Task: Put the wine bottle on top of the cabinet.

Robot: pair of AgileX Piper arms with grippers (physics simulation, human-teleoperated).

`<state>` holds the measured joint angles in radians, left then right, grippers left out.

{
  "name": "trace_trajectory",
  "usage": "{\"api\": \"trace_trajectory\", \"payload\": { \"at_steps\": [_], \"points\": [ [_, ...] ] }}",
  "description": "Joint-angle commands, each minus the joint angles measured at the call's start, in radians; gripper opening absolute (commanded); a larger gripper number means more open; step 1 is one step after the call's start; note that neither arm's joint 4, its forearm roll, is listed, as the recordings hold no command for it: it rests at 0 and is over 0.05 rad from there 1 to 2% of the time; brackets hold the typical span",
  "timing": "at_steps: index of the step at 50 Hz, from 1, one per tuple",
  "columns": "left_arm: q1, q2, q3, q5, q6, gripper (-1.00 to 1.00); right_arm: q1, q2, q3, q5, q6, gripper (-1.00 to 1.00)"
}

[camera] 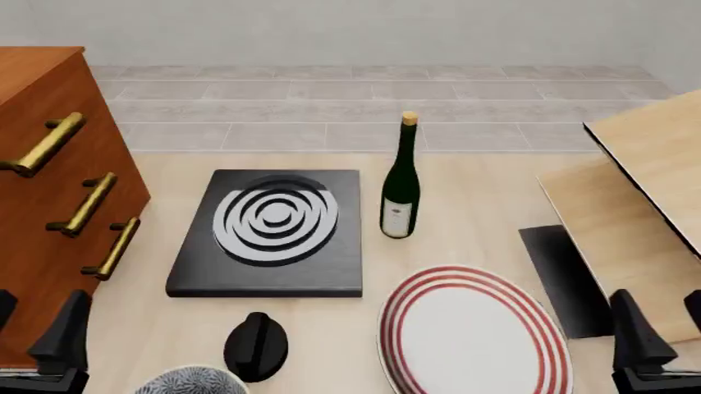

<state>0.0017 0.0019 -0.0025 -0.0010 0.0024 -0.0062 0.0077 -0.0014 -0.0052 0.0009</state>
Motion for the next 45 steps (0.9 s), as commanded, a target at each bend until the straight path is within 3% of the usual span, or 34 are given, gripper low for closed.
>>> {"api": "trace_trajectory", "payload": {
  "at_steps": [1, 23, 29, 45],
  "points": [
    [-0.008, 0.002, -0.002, 0.001, -0.001, 1.0, 0.006, 0.002, -0.002, -0.001, -0.002, 1.0],
    [-0.016, 0.007, -0.015, 0.011, 0.04, 1.0, 0.005, 0.0, -0.003, 0.0, 0.0, 1.0],
    [-0.07, 0.071, -0.037, -0.022, 0.075, 1.0, 0.005, -0.003, -0.005, 0.004, 0.0, 1.0],
    [-0.16, 0.26, -0.085, -0.164, 0.044, 1.0, 0.005, -0.001, -0.002, -0.002, 0.0, 1.0]
  ]
}}
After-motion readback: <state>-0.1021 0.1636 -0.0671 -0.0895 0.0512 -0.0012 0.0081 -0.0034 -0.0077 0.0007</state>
